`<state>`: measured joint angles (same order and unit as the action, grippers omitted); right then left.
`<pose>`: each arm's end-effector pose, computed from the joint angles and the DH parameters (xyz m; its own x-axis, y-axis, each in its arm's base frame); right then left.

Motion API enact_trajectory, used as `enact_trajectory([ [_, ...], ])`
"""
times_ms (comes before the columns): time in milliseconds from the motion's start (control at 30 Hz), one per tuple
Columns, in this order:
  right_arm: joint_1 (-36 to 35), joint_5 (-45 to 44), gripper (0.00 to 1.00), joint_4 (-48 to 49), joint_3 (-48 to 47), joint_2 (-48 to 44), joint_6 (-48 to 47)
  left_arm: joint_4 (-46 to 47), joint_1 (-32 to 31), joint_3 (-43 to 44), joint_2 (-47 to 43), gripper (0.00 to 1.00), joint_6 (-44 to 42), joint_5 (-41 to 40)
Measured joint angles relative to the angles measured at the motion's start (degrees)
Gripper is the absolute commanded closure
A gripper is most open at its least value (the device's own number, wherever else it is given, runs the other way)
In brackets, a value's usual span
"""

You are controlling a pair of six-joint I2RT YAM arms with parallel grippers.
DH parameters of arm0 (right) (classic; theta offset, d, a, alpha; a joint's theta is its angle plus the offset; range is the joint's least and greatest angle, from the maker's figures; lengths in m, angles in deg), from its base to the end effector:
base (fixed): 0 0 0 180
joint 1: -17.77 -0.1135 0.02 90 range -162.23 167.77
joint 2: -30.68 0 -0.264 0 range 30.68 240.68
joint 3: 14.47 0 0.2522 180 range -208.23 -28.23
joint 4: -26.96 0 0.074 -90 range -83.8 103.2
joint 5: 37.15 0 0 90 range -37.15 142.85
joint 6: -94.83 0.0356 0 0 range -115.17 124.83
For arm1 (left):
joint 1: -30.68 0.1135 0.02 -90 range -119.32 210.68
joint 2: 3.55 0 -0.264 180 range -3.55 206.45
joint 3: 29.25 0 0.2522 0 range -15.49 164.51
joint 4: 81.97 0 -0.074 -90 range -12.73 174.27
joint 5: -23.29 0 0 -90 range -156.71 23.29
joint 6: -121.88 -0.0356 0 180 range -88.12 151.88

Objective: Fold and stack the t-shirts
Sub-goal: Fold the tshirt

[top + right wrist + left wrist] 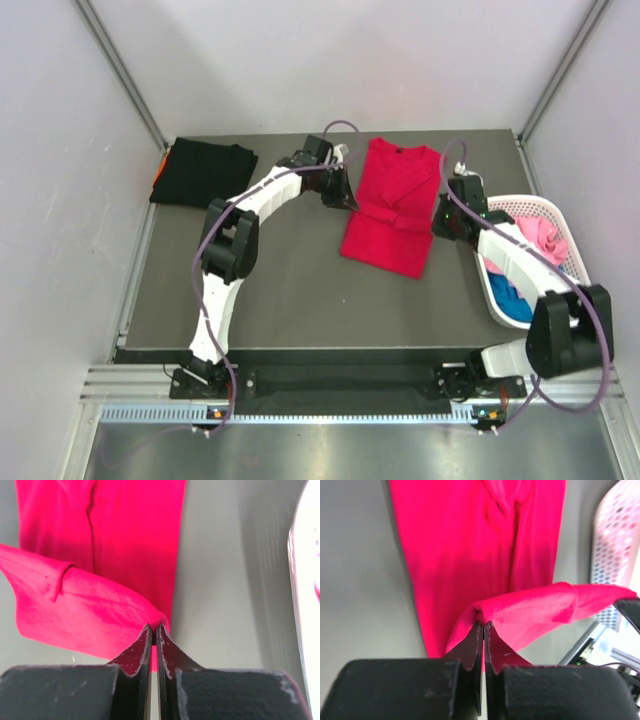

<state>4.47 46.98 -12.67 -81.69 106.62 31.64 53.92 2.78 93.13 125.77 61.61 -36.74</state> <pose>0.2712 0.0604 0.2496 -0.7224 0.2903 -0.6276 0.1828 0.9555 0.2315 0.4367 -0.2513 0.2057 -0.9355 0.0092 -0.3532 0.2522 0.7177 -0.6491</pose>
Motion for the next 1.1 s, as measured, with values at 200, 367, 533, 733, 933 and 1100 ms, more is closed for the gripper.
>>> enact_trajectory([
  [200, 2.3, 3.8, 1.0, 7.2, -2.4, 8.9, -1.3, 2.5, 3.3, 6.8, 6.5, 1.0, 0.1, 5.2],
  [367, 2.9, 5.7, 1.0, 9.1, -4.9, 14.6, -1.1, 7.0, 4.2, 8.8, 10.6, 1.0, 1.3, 8.1],
  [533, 3.2, 5.5, 1.0, 9.9, -8.7, 17.9, -1.0, 11.8, 4.4, 9.4, 13.5, 1.0, 3.9, 10.5],
  [733, 4.2, 4.9, 1.0, 10.1, -8.9, 19.5, -0.7, 16.0, 4.7, 10.4, 15.3, 1.0, 6.5, 11.2],
  [933, 6.0, 4.8, 0.91, 10.9, -8.9, 21.9, -0.4, 17.4, 4.7, 11.7, 15.7, 0.88, 7.3, 11.1],
  [1100, 6.9, 5.7, 0.79, 11.7, -11.5, 26.4, -0.2, 17.9, 4.9, 12.4, 16.0, 0.76, 6.7, 10.3],
])
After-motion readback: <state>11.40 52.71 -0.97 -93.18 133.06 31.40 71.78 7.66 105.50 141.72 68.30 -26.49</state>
